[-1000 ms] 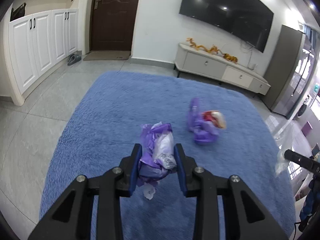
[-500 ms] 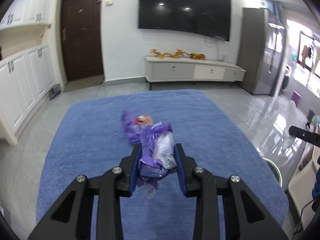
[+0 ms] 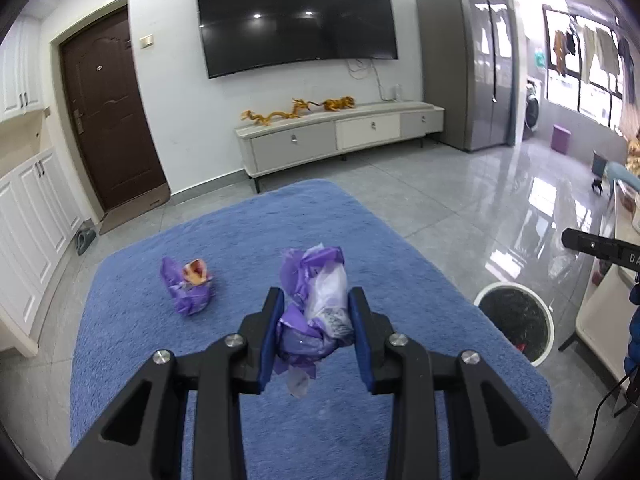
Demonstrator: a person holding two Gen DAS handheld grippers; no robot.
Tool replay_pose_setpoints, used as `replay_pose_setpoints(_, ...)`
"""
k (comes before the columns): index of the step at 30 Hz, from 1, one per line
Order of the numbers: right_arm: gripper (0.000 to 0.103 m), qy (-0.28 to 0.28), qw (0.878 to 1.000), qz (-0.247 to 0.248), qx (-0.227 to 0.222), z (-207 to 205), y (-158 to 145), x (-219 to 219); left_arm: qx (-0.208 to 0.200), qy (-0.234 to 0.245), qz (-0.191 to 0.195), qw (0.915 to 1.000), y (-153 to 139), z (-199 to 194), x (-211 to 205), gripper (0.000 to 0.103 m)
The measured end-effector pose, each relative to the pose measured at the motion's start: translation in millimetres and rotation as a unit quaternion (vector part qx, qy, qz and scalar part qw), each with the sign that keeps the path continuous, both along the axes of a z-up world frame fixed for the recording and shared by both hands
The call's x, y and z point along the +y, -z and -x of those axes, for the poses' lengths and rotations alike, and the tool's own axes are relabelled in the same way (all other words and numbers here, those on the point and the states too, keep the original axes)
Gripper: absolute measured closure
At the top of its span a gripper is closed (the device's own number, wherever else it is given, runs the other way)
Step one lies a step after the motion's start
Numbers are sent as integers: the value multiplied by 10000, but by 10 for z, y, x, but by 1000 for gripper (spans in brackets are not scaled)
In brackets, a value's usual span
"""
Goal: Collect trash
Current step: 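Carry both items to the trash bin and open both tools over it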
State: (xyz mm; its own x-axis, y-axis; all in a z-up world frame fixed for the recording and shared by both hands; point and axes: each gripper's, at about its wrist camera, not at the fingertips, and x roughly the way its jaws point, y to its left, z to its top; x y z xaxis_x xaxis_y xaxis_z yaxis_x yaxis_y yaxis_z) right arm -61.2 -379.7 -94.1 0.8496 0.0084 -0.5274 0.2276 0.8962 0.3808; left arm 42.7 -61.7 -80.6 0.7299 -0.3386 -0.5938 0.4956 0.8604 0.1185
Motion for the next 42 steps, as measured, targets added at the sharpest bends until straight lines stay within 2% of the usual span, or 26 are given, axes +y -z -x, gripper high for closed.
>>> replay_pose_setpoints(11,74,494,9975,-498,55,238,451,-565,120,581,-548,9967,171,169,-836,72)
replay_pose_setpoints(16,74,798,9941,-711,187,334,676,-867,373,957,-691,9923,300,161,-1252,72)
replay_pose_setpoints(20,73,1118,9896,-791,435,359,875,-1116,630,1381,-753,9855,428,146,-1728,72)
replay_pose_setpoints(25,71,1457,9829,-842,748,330,1096,-1405,977,1917,-820,9731,626,108,-2450,71)
replay_pose_setpoints(32,71,1767,9740,-933,1072,214,1364,-1771,1408,2406,-594,9585,809,30,-3230,71)
replay_pose_setpoints(34,68,1861,9707,-964,1177,193,1449,-1846,1667,2512,-450,9524,860,-23,-3376,66)
replay_pose_setpoints(35,63,1910,9692,-969,1213,193,1475,-1878,1800,2539,-378,9496,889,-43,-3433,62)
replay_pose_setpoints(37,58,1972,9674,-985,1243,194,1513,-1915,1930,2562,-235,9469,908,-76,-3500,43)
replay_pose_setpoints(42,54,2100,9639,-995,1299,247,1524,-1914,2117,2611,-13,9418,885,-106,-3497,40)
